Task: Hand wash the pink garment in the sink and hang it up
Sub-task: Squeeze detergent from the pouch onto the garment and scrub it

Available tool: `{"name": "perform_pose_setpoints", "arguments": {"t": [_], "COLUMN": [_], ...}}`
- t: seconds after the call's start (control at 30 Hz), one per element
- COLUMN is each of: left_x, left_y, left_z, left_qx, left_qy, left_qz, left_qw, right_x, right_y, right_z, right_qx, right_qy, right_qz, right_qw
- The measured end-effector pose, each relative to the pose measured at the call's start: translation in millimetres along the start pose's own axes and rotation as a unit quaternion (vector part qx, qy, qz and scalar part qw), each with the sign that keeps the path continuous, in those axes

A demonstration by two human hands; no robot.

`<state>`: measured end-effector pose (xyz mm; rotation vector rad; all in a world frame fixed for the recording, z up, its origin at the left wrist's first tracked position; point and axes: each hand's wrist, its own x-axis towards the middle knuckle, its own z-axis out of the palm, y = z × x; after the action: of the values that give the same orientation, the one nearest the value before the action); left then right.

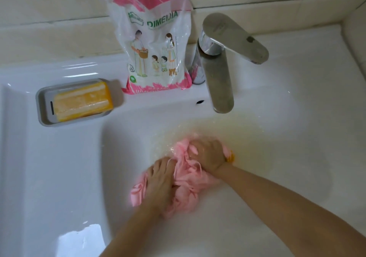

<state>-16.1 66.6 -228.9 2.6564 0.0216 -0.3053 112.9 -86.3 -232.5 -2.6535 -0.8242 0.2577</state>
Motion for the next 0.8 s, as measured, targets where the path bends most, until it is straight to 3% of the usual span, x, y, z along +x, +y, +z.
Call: {"name": "perform_pose_setpoints", "arguments": {"t": [0.1, 0.17, 0.27, 0.37, 0.43, 0.47, 0.53, 0.57, 0.67, 0.73, 0.8], "left_x": [-3.1, -4.5, -11.0, -14.2, -9.2, -4.9, 2.2, 3.3, 2.3, -4.3, -9.3], "left_y": [-12.2, -24.8, -38.5, -33.4, -12.5, 2.3, 30.7, 40.2, 34.0, 14.5, 1.4], "left_z": [-20.3, -32.5, -45.4, -61.5, -71.2, -72.2, -61.3, -49.0, -12.7, -9.2, -13.9], "left_qx": [0.052, 0.091, 0.137, 0.130, 0.068, 0.033, -0.017, -0.006, 0.075, 0.076, 0.067], "left_qy": [0.033, 0.066, 0.071, 0.090, 0.145, 0.163, 0.145, 0.117, 0.019, 0.038, 0.089], "left_qz": [0.047, 0.040, 0.004, -0.049, -0.084, -0.075, -0.020, 0.005, 0.020, 0.018, 0.026], "left_qw": [0.997, 0.993, 0.988, 0.986, 0.983, 0.983, 0.989, 0.993, 0.997, 0.996, 0.993], "right_x": [-1.3, -6.8, -16.1, -17.5, -16.9, -17.1, -20.4, -22.5, -30.6, -31.5, -29.2], "right_y": [23.5, 43.1, 70.6, 85.0, 72.7, 55.3, 14.8, -0.2, 0.3, 11.6, 11.7], "right_z": [-25.1, -46.2, -68.8, -91.6, -100.8, -102.9, -92.2, -77.9, -30.2, -17.6, -19.6], "right_qx": [0.058, 0.059, 0.074, -0.025, -0.095, -0.068, 0.031, 0.016, -0.183, -0.214, -0.208], "right_qy": [-0.028, -0.031, -0.066, -0.018, 0.088, 0.101, 0.004, -0.062, -0.171, -0.174, -0.117], "right_qz": [0.099, 0.103, 0.197, 0.243, 0.138, 0.058, -0.058, -0.085, -0.113, -0.086, -0.067], "right_qw": [0.993, 0.992, 0.975, 0.969, 0.982, 0.991, 0.998, 0.994, 0.962, 0.957, 0.969]}}
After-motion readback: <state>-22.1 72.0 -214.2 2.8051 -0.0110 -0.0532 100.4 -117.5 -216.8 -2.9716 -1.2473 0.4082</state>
